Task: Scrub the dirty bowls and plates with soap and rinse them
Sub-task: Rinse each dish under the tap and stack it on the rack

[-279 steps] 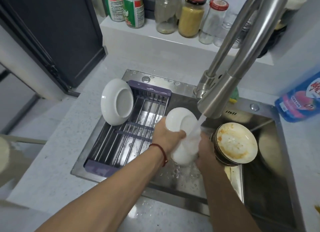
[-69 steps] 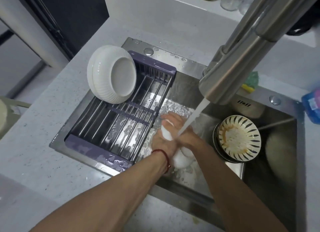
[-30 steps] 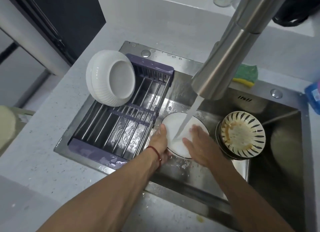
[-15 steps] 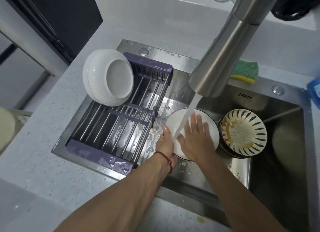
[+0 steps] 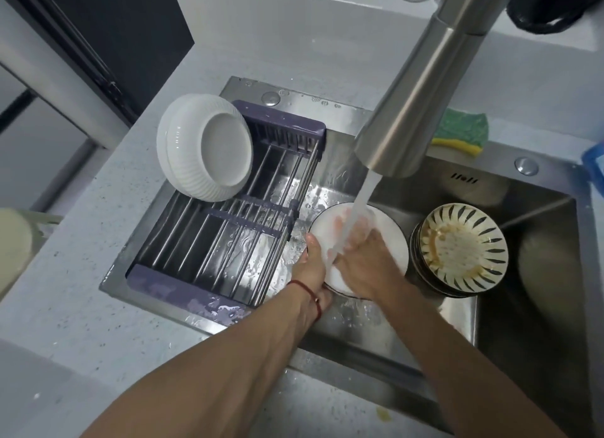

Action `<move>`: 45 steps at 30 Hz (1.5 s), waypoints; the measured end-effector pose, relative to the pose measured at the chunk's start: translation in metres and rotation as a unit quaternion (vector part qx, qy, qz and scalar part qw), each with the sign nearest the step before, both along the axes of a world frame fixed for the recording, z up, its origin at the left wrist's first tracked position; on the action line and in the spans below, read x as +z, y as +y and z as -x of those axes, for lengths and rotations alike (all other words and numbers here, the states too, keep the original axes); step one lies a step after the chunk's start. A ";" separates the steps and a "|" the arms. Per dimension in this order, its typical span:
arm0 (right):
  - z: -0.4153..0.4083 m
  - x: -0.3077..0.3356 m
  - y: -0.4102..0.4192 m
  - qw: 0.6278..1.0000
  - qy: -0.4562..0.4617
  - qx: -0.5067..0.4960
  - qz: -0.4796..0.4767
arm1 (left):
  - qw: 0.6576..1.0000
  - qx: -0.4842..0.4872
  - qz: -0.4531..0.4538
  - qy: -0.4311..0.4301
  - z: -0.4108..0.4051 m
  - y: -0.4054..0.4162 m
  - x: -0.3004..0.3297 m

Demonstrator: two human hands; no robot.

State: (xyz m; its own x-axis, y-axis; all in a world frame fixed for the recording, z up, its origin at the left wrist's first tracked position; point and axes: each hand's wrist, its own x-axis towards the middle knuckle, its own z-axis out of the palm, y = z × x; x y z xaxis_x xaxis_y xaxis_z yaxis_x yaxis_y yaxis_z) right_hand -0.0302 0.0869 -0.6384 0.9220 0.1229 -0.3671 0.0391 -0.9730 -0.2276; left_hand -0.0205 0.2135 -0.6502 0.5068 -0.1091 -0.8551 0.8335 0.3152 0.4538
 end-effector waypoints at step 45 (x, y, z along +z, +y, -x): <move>0.021 0.077 0.034 0.522 0.038 -0.581 -0.623 | 0.930 -0.236 -0.251 -0.125 -0.015 0.006 0.014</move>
